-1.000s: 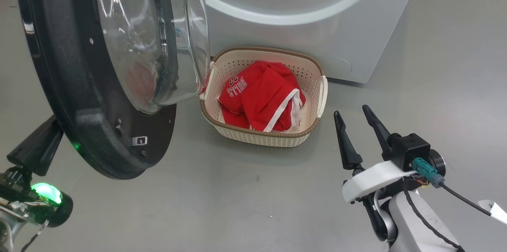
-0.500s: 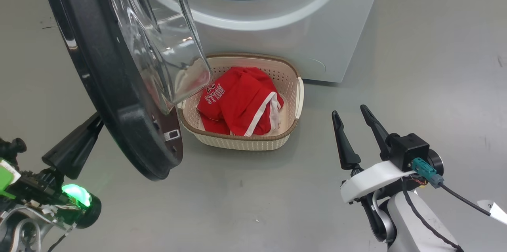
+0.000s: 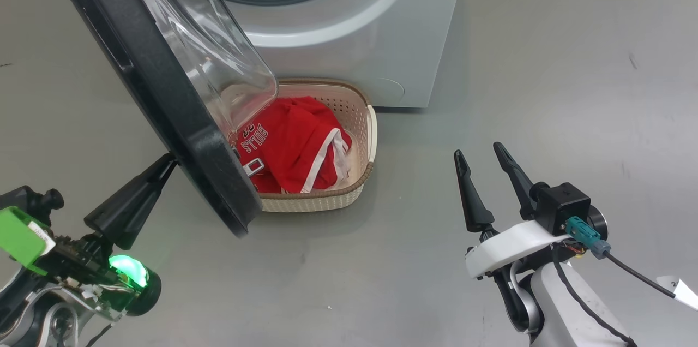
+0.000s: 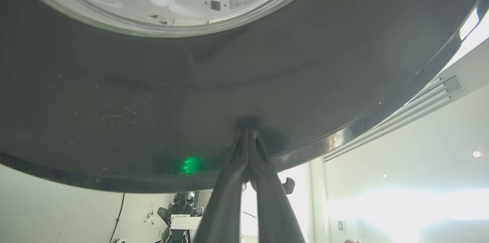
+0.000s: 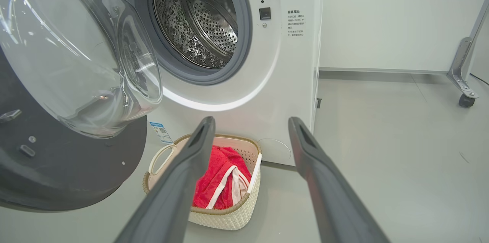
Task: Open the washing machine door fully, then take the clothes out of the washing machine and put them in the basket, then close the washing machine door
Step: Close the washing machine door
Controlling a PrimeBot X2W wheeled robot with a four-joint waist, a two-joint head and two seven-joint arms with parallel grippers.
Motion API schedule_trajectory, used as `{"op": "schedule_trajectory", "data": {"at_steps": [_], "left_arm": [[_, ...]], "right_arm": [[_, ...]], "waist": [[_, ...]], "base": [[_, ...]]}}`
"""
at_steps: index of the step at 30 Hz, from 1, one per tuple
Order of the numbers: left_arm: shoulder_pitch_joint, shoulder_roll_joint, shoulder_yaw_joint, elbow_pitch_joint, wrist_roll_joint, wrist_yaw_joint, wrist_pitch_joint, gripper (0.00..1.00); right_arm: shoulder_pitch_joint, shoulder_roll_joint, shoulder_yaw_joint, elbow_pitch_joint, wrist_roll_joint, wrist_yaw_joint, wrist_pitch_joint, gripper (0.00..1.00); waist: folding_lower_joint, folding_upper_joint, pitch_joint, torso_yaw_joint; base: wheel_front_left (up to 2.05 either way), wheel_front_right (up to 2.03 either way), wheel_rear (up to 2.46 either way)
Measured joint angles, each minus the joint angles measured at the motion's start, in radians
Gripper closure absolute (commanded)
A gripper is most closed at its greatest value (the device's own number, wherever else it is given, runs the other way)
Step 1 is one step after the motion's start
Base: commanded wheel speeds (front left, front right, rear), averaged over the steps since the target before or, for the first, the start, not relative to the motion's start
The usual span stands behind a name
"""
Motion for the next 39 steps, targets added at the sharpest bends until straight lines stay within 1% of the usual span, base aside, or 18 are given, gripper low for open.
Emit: {"op": "schedule_trajectory", "data": {"at_steps": [6,13,14,17,23,26,31,33,34,36,39], "left_arm": [[0.0,0.001,-0.008,-0.005,0.003,0.0,-0.03,1.0],[-0.004,0.001,-0.019,0.007,0.003,0.0,-0.062,1.0],[-0.006,0.001,-0.021,0.007,0.006,0.0,-0.067,1.0],[-0.025,0.001,-0.027,0.013,0.013,0.0,-0.084,1.0],[-0.063,-0.004,-0.031,0.036,0.011,0.0,-0.107,1.0],[-0.082,-0.004,-0.035,0.062,0.012,0.0,-0.132,1.0],[-0.109,-0.004,-0.035,0.097,0.035,0.0,-0.185,1.0],[-0.128,-0.008,-0.036,0.104,0.052,0.0,-0.2,1.0],[-0.138,-0.013,-0.037,0.105,0.057,0.0,-0.207,1.0],[-0.16,-0.027,-0.033,0.109,0.059,0.008,-0.223,1.0],[-0.193,-0.045,-0.038,0.136,0.059,0.008,-0.237,1.0]], "right_arm": [[0.0,0.0,0.0,-0.017,0.007,-0.016,0.0,0.0],[-0.004,0.0,0.003,-0.033,0.01,-0.018,0.0,0.0],[-0.006,0.001,0.004,-0.035,0.01,-0.024,0.0,0.0],[-0.013,0.001,0.007,-0.043,0.018,-0.026,0.0,0.0],[-0.019,0.001,0.01,-0.055,0.024,-0.034,0.0,0.0],[-0.019,0.001,0.011,-0.064,0.028,-0.042,0.0,0.0],[-0.019,0.001,0.013,-0.077,0.037,-0.044,0.0,0.0],[-0.019,0.001,0.013,-0.08,0.038,-0.044,0.0,0.0],[-0.019,0.001,0.013,-0.082,0.038,-0.051,0.0,0.0],[-0.019,0.002,0.012,-0.084,0.038,-0.053,0.0,0.0],[-0.019,0.002,0.006,-0.087,0.038,-0.06,0.0,0.0]], "waist": [[0.0,0.0,0.012,-0.049],[0.0,0.0,0.037,-0.104],[0.0,0.0,0.041,-0.111],[0.0,0.0,0.052,-0.135],[0.0,0.0,0.072,-0.184],[0.0,0.0,0.083,-0.215],[0.0,0.0,0.098,-0.25],[0.0,0.0,0.106,-0.262],[0.0,0.0,0.109,-0.268],[0.0,0.0,0.117,-0.277],[0.0,0.0,0.126,-0.287]], "base": [[0.0,0.0,0.0],[0.0,0.0,0.0],[0.0,0.0,0.0],[0.0,0.0,0.0],[0.0,0.0,0.0],[0.0,0.0,0.0],[0.0,0.0,0.0],[0.0,0.0,0.0],[0.0,0.0,0.0],[0.0,0.0,0.0],[0.0,0.0,0.0]]}}
